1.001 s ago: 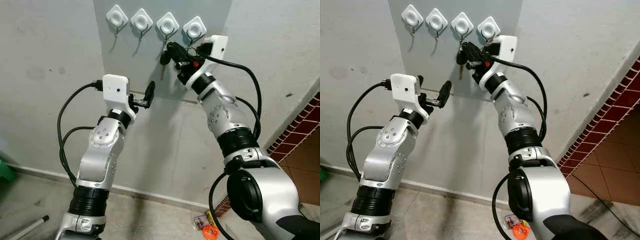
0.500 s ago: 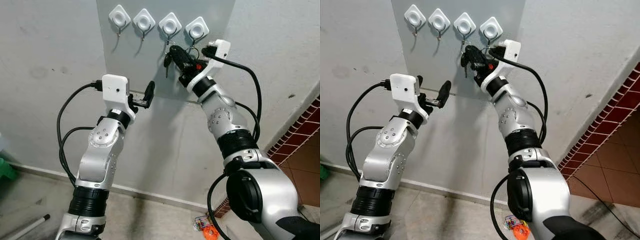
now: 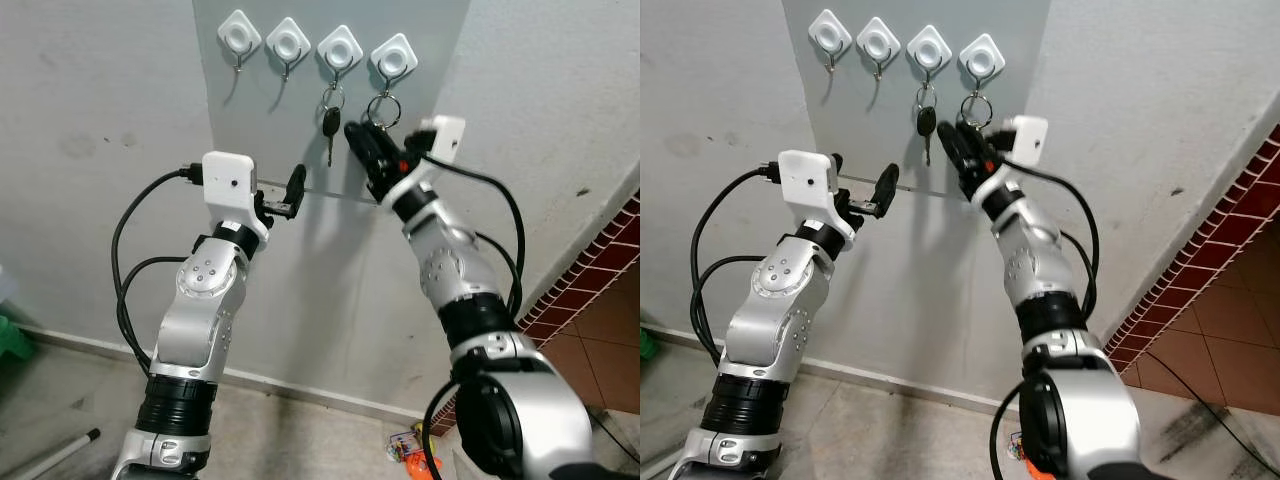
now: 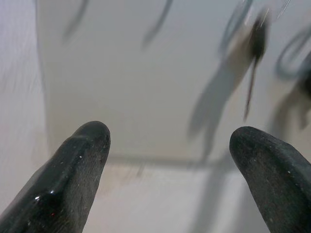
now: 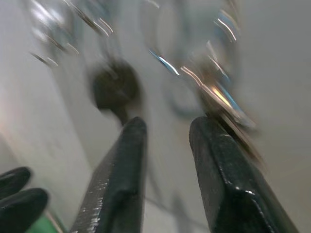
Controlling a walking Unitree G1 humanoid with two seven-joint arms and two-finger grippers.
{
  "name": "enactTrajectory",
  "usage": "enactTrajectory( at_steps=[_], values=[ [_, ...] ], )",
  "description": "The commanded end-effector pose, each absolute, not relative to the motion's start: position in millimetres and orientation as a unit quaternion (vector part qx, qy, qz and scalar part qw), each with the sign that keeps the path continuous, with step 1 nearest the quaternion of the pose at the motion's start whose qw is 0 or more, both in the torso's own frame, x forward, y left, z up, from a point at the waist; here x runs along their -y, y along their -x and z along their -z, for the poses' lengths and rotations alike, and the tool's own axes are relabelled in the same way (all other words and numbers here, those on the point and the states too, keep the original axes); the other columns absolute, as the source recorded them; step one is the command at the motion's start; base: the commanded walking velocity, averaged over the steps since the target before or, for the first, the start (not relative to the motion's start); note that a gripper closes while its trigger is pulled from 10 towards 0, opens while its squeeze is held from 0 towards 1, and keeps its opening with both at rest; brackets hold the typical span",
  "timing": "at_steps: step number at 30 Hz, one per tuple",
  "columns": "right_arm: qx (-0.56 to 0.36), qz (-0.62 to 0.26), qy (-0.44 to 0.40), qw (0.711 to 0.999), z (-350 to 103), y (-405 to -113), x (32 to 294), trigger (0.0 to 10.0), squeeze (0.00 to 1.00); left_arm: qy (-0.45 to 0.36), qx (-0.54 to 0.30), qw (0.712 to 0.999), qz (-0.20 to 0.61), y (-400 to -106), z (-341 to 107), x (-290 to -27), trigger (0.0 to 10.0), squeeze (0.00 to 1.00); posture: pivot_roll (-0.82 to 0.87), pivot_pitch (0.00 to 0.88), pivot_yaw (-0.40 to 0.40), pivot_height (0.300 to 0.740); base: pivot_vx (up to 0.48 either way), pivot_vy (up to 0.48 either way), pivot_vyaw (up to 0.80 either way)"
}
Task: Hang keys on a hook
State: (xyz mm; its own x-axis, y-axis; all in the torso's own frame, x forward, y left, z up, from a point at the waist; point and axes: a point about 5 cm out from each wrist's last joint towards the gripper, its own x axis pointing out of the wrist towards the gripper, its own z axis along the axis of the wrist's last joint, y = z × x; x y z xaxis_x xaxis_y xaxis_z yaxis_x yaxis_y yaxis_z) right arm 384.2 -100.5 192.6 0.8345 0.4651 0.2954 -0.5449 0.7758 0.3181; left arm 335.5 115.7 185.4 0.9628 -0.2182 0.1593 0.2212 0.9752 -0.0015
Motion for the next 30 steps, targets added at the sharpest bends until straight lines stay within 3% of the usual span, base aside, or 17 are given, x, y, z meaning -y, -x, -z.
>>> enactTrajectory(
  at_steps=[1, 9, 13, 14, 15, 16, 30],
  values=[
    [0.113, -0.244, -0.192, 0.944, -191.2, -379.7, 109.5, 10.0, 1.00, 0.005, 0.062, 0.994, 0.090, -335.3, -170.1, -121.9, 10.0, 0.00, 0.13, 0.000, -0.026, 0.740, 0.000, 0.000, 0.00],
    [0.095, -0.180, -0.189, 0.961, -160.2, -361.1, 125.3, 10.0, 1.00, 0.022, 0.014, 0.998, 0.059, -332.4, -139.8, -131.2, 10.0, 0.00, 0.11, 0.000, -0.008, 0.740, 0.000, 0.000, 0.00],
    [0.078, -0.105, -0.155, 0.979, -129.6, -339.1, 142.1, 10.0, 1.00, 0.007, -0.003, 0.999, 0.051, -328.9, -119.4, -135.3, 10.0, 0.00, 0.09, 0.000, 0.010, 0.740, 0.000, 0.000, 0.00],
    [0.071, -0.105, -0.145, 0.981, -124.8, -335.8, 142.9, 10.0, 0.86, 0.006, -0.006, 0.999, 0.051, -328.9, -117.2, -135.6, 10.0, 0.00, 0.08, 0.000, 0.020, 0.740, 0.000, 0.000, 0.00],
    [0.064, -0.103, -0.137, 0.983, -119.8, -332.3, 143.9, 10.0, 0.14, 0.015, -0.009, 0.999, 0.050, -328.9, -115.4, -135.7, 10.0, 0.00, 0.07, 0.000, 0.025, 0.740, 0.000, 0.000, 0.00],
    [0.056, -0.099, -0.135, 0.984, -115.4, -329.5, 145.0, 10.0, 0.00, 0.032, -0.013, 0.998, 0.060, -328.6, -113.9, -134.8, 10.0, 0.00, 0.07, 0.000, 0.025, 0.740, 0.000, 0.000, 0.00],
    [0.037, -0.025, -0.060, 0.997, -91.7, -296.9, 166.1, 10.0, 0.00, 0.067, -0.016, 0.994, 0.083, -324.7, -100.2, -138.5, 10.0, 0.00, 0.05, 0.000, 0.030, 0.740, 0.000, 0.000, 0.00]
  ],
)
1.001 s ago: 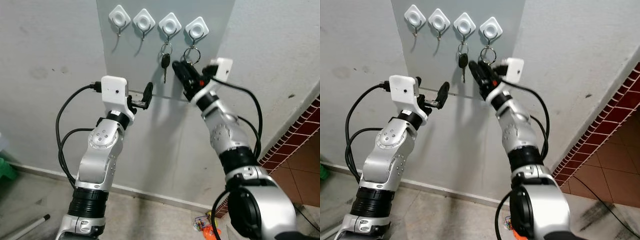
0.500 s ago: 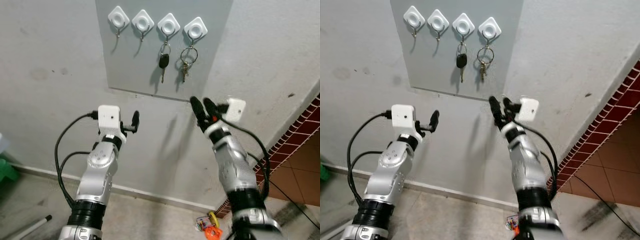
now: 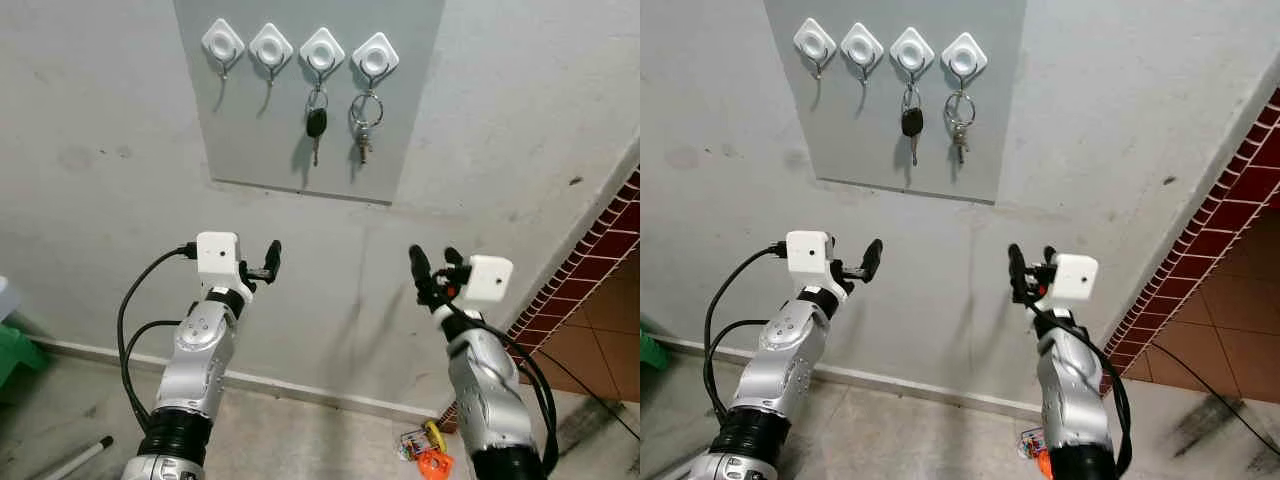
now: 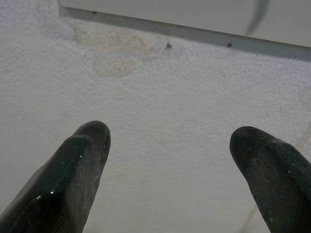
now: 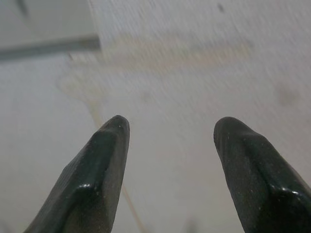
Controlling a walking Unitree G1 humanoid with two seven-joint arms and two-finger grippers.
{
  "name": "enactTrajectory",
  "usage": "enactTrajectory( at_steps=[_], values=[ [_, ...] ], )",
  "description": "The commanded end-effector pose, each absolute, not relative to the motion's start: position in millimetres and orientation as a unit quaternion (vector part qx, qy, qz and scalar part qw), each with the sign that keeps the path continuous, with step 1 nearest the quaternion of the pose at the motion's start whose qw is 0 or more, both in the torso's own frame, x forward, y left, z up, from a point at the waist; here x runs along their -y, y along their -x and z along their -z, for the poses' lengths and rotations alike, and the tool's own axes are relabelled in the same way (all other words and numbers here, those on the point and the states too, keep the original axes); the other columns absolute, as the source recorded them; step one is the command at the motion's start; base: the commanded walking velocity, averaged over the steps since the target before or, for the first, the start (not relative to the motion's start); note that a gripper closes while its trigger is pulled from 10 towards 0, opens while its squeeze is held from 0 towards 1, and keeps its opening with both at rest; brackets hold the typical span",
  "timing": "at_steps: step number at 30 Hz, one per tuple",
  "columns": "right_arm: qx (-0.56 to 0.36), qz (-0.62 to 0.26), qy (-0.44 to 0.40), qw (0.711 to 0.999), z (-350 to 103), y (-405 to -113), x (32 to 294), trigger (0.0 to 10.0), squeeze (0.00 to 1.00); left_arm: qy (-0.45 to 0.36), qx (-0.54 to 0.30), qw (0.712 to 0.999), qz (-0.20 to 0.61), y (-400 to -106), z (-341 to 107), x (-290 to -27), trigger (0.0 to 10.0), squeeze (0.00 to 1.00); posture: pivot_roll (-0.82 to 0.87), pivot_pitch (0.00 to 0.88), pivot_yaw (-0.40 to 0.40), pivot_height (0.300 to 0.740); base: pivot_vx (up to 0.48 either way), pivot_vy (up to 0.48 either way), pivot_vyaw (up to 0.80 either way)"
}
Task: Hang keys on a hook
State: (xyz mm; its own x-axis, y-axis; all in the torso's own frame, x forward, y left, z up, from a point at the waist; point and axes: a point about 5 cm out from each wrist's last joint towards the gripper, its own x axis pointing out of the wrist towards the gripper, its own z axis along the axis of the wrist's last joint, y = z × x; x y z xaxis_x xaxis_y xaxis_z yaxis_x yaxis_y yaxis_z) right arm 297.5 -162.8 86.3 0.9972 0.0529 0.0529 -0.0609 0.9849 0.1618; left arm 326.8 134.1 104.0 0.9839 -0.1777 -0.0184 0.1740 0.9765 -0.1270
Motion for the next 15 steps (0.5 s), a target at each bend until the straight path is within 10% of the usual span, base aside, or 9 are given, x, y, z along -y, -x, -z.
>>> enactTrajectory(
  at_steps=[1, 15],
  values=[
    [0.037, -0.025, -0.060, 0.997, -91.7, -296.9, 166.1, 10.0, 0.00, 0.067, -0.016, 0.994, 0.083, -324.7, -100.2, -138.5, 10.0, 0.00, 0.05, 0.000, 0.030, 0.740, 0.000, 0.000, 0.00],
    [0.020, 0.014, -0.014, 1.000, -92.1, -294.9, 178.6, 10.0, 0.00, 0.095, -0.002, 0.995, 0.034, -317.6, -95.8, -158.0, 10.0, 0.00, 0.00, 0.000, 0.029, 0.740, 0.000, 0.000, 0.00]
  ],
)
